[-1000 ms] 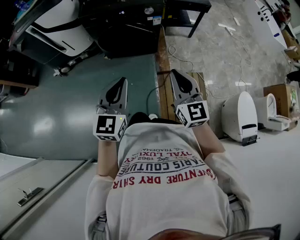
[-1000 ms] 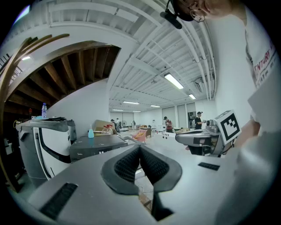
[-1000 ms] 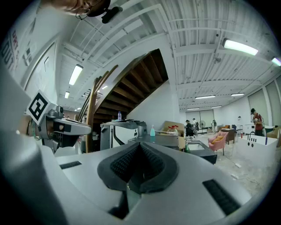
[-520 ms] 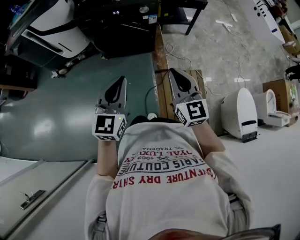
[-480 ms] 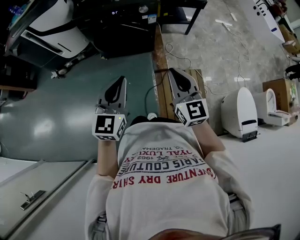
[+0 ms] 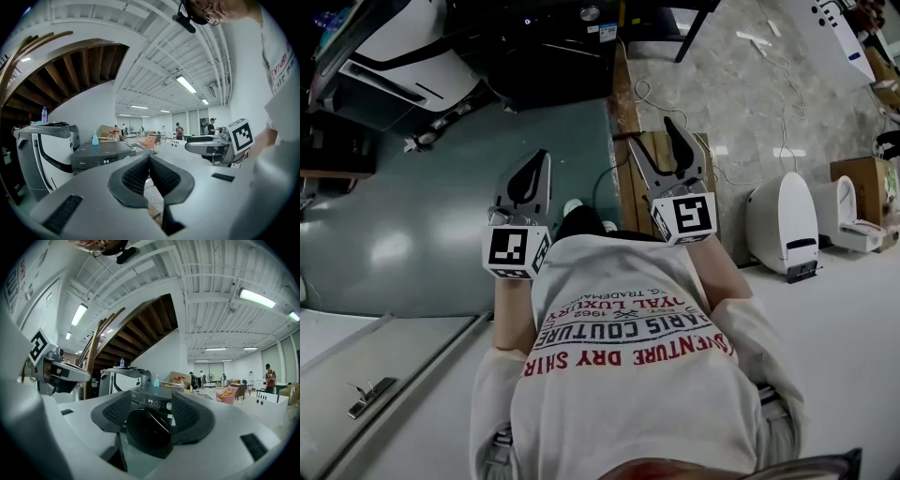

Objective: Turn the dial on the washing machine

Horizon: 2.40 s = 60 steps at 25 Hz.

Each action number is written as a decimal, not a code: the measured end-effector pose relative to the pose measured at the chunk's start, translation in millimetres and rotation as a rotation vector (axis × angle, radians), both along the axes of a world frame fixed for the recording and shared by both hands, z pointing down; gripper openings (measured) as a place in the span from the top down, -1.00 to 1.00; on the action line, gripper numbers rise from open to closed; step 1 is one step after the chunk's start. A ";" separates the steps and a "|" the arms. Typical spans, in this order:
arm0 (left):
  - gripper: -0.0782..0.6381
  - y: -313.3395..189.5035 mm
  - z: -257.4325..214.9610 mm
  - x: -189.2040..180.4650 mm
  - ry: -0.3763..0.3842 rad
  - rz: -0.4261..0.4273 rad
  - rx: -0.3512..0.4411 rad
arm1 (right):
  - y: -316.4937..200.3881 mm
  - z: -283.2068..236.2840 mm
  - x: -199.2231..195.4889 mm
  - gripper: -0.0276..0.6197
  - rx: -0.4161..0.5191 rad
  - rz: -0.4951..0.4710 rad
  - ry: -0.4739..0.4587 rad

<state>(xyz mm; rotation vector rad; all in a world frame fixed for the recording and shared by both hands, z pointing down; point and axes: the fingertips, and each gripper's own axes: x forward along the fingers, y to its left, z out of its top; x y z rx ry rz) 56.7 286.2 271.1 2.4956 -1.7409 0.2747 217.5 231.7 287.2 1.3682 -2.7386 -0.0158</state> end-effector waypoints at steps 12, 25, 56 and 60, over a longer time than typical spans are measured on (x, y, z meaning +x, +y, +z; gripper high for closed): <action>0.74 -72.5 18.9 -41.3 0.031 -0.008 -0.035 | -74.5 18.5 -33.4 0.09 -0.061 0.007 0.001; 0.74 -249.2 39.1 -137.3 0.103 0.000 -0.082 | -234.9 42.1 -117.7 0.09 -0.157 0.039 0.105; 0.74 -393.4 146.1 -174.5 0.064 0.003 -0.278 | -432.9 218.1 -152.9 0.05 -0.305 0.187 0.431; 0.74 -398.4 156.5 -177.0 0.069 -0.008 -0.283 | -439.3 225.1 -155.5 0.05 -0.292 0.206 0.437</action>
